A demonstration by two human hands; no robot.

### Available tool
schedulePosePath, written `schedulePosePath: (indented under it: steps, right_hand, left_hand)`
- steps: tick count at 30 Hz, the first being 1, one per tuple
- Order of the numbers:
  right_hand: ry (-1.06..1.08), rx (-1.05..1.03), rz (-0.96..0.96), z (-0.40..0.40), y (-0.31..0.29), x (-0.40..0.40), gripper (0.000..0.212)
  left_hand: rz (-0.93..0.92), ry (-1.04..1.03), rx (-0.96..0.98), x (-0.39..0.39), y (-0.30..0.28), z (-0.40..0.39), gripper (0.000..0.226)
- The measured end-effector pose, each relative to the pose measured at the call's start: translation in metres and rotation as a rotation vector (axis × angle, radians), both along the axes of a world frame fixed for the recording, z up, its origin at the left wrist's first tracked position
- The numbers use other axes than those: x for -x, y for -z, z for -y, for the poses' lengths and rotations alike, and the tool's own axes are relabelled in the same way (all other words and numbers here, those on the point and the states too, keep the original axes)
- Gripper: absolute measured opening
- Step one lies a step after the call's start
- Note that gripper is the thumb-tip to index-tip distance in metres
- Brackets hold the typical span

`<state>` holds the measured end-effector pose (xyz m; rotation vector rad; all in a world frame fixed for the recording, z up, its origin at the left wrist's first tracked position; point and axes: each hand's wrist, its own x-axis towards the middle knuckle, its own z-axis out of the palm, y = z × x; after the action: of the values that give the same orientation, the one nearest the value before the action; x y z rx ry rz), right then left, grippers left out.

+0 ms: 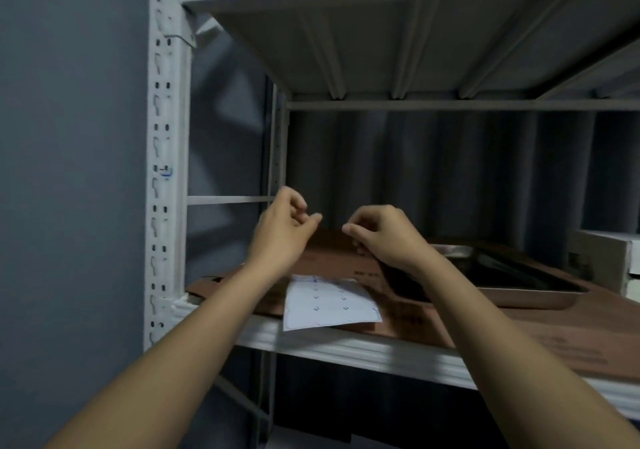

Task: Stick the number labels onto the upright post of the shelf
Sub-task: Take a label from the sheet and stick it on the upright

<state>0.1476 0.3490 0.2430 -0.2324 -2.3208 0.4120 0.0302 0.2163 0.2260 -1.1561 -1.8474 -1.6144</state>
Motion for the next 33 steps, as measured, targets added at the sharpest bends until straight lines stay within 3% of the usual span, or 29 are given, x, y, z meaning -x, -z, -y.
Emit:
schedulePosePath:
  steps: [4, 7, 12, 14, 17, 21, 24, 28, 33]
  right_hand:
    - [-0.138, -0.180, -0.116, 0.053, -0.017, 0.038, 0.015]
    - [-0.199, -0.252, -0.161, 0.096, -0.029, 0.073, 0.011]
    - [-0.204, -0.289, -0.219, 0.144, -0.032, 0.135, 0.010]
    - [-0.198, -0.201, -0.265, 0.154, -0.031, 0.156, 0.019]
    - [-0.286, 0.143, -0.292, 0.163, -0.037, 0.178, 0.035]
    - [-0.459, 0.508, -0.285, 0.169, -0.040, 0.201, 0.024]
    - [-0.522, 0.664, -0.289, 0.166, -0.041, 0.210, 0.029]
    - [-0.679, 0.791, -0.211, 0.155, -0.043, 0.205, 0.032]
    - [-0.726, 0.722, -0.190, 0.150, -0.035, 0.214, 0.036]
  left_hand:
    - [-0.065, -0.145, -0.071, 0.033, -0.005, 0.057, 0.010]
    - [-0.150, -0.278, -0.151, 0.056, -0.008, 0.098, 0.017]
    - [-0.079, -0.395, -0.146, 0.091, -0.002, 0.142, 0.024]
    - [-0.064, -0.401, -0.120, 0.105, 0.000, 0.150, 0.029]
    - [-0.035, -0.400, -0.110, 0.121, 0.000, 0.153, 0.038]
    - [0.013, -0.330, -0.074, 0.136, -0.002, 0.143, 0.056]
    - [0.042, -0.261, -0.062, 0.145, -0.007, 0.134, 0.066]
    - [-0.039, -0.236, -0.175, 0.154, -0.015, 0.131, 0.052]
    - [-0.289, -0.379, -0.202, 0.155, -0.022, 0.135, 0.023]
